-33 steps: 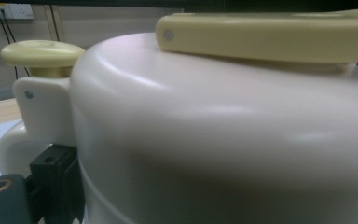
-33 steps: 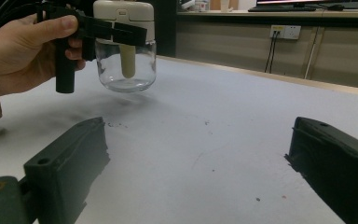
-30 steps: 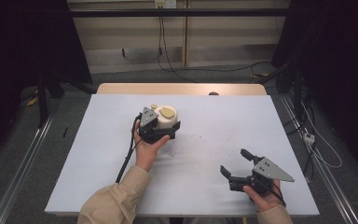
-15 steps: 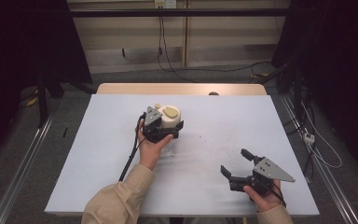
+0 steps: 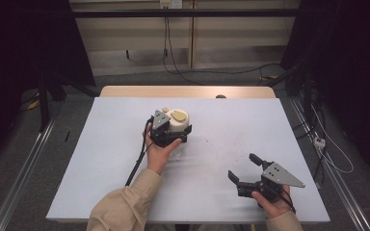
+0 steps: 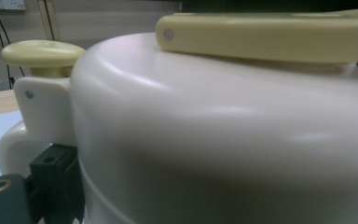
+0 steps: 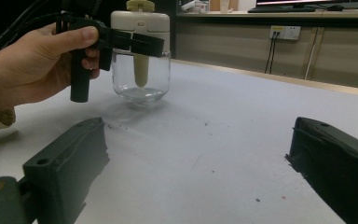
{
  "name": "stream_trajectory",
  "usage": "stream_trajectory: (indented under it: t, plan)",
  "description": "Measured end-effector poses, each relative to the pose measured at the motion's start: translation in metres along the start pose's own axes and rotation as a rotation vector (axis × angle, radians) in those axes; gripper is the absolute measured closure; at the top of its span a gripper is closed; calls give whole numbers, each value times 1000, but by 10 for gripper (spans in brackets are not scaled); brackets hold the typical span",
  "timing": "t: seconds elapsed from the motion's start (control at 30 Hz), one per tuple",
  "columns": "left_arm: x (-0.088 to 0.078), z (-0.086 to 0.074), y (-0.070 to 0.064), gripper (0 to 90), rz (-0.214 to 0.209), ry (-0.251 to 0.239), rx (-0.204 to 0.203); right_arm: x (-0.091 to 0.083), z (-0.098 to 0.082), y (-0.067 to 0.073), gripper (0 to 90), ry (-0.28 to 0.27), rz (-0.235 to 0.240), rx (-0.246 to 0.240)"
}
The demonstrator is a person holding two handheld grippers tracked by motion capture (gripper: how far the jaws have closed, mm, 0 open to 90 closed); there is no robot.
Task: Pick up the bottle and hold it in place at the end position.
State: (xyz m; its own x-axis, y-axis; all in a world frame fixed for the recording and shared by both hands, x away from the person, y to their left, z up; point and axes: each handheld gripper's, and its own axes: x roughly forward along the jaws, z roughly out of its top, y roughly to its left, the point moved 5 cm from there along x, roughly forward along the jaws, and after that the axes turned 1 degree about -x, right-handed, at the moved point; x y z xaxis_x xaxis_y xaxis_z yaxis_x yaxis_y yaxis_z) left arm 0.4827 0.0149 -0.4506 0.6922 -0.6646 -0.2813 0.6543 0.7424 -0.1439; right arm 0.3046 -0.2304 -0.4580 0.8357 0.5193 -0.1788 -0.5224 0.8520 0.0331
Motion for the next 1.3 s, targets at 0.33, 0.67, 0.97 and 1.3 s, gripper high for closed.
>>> stream_trajectory:
  t: [0.33,0.67,0.97,1.3]
  plan:
    - [7,-3,-3,64,-2,5,9,0,0,0,35,-1,2,-1]
    - [15,-7,-7,64,4,14,14,0,0,0,35,0,4,3]
    - [20,-7,-15,64,-8,8,31,0,0,0,35,-1,2,2]
    - [24,-10,-16,64,-8,7,25,0,0,0,35,0,2,1]
